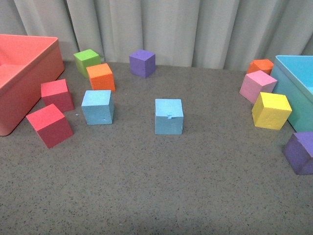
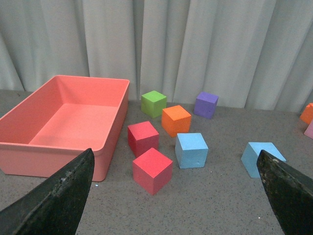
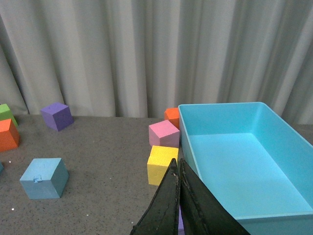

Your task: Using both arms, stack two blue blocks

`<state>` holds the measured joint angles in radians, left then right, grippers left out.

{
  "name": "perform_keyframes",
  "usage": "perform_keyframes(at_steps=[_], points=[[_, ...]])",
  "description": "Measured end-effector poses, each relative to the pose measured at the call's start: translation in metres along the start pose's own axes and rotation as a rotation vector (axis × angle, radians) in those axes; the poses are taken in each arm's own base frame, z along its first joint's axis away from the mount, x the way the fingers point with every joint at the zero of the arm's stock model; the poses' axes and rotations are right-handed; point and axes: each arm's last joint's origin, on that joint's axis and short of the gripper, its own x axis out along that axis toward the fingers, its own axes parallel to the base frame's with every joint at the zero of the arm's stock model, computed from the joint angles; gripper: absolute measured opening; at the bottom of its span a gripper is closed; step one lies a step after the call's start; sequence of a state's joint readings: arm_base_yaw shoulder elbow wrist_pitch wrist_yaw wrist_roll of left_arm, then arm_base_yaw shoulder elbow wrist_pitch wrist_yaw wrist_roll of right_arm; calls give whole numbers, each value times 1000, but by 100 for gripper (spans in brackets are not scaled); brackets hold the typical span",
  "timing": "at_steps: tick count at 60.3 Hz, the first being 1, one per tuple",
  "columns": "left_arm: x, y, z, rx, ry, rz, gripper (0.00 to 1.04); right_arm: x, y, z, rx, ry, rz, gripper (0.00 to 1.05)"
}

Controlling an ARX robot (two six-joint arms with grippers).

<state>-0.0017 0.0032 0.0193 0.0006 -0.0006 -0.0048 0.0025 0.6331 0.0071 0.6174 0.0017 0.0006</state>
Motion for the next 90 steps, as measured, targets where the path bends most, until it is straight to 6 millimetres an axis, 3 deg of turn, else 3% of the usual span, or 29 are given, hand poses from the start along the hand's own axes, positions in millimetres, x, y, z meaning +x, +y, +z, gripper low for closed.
perform_keyframes(at_steps=[77, 90], points=[[0, 0, 0, 0, 0, 0, 98, -40, 0, 0, 0, -8, 3, 1], [0, 0, 0, 0, 0, 0, 98, -40, 0, 0, -1, -9, 3, 43]])
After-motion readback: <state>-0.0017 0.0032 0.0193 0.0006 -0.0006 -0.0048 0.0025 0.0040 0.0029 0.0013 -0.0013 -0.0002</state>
